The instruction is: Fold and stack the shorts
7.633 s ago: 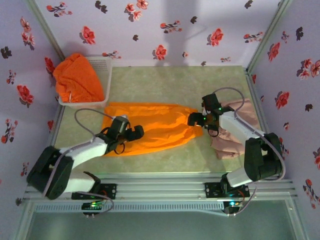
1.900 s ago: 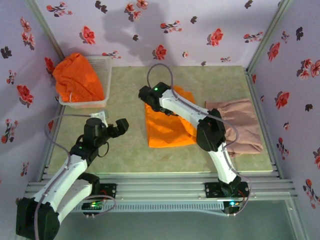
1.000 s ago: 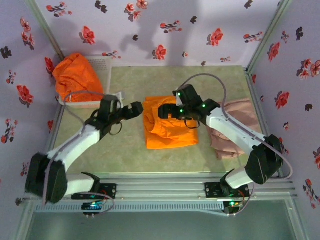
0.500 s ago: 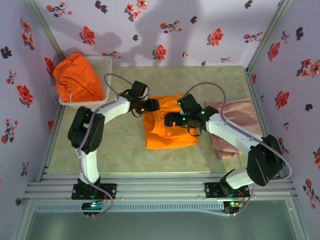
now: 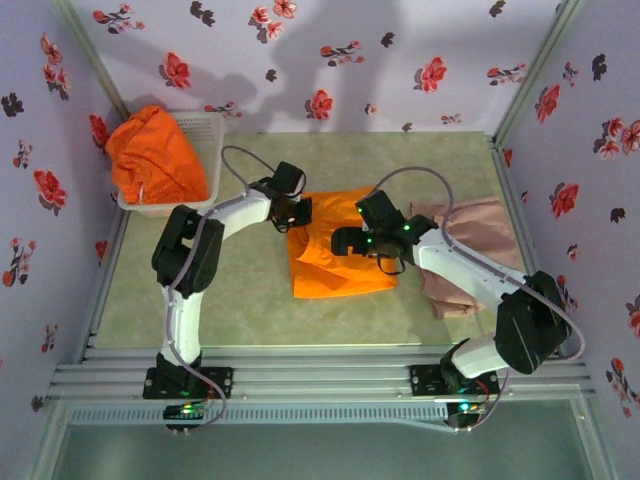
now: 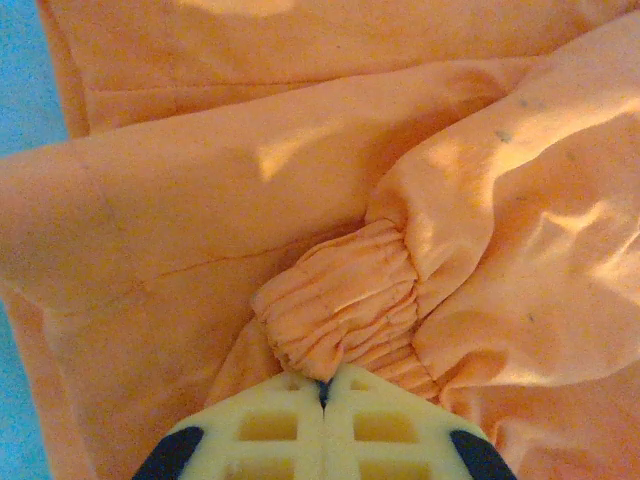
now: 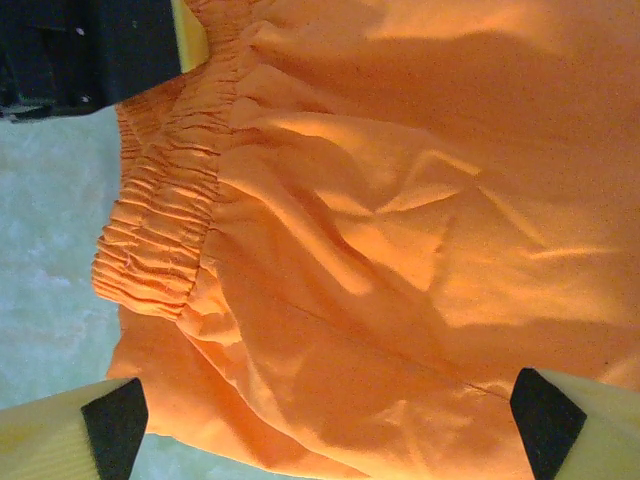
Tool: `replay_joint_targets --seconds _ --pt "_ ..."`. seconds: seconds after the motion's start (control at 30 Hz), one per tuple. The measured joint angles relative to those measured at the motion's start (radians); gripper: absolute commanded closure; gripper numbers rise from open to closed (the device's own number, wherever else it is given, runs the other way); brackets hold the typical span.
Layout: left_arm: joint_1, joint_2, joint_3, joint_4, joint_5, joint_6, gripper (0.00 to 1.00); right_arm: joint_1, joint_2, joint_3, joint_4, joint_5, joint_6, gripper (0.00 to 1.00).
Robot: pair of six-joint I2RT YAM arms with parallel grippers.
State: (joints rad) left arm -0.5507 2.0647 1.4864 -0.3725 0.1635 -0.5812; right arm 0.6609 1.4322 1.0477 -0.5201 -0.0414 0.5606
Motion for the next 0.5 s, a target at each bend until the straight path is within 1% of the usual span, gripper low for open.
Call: replay_joint_targets --seconds 0.13,0.23,0.37,0.5 --pt "-0.036 -0.061 0.011 -0.064 -0.063 0.018 1.00 0.000 -0.004 -0.005 0.000 0.014 -0.003 0.05" --pt "-0.062 -0.153 0.005 -0.087 -0.091 0.019 1.00 -0.002 -0.016 -0.011 0.000 0.021 -0.005 0.05" --pt "-0.076 -0.294 -0.055 -0.085 -0.111 0.019 1.00 -0.002 -0.026 -0.020 0.000 0.028 -0.010 0.05" --pt "-0.067 -0.340 -0.146 -0.076 -0.135 0.017 1.00 -0.002 -0.026 -0.034 0.000 0.030 -0.011 0.04"
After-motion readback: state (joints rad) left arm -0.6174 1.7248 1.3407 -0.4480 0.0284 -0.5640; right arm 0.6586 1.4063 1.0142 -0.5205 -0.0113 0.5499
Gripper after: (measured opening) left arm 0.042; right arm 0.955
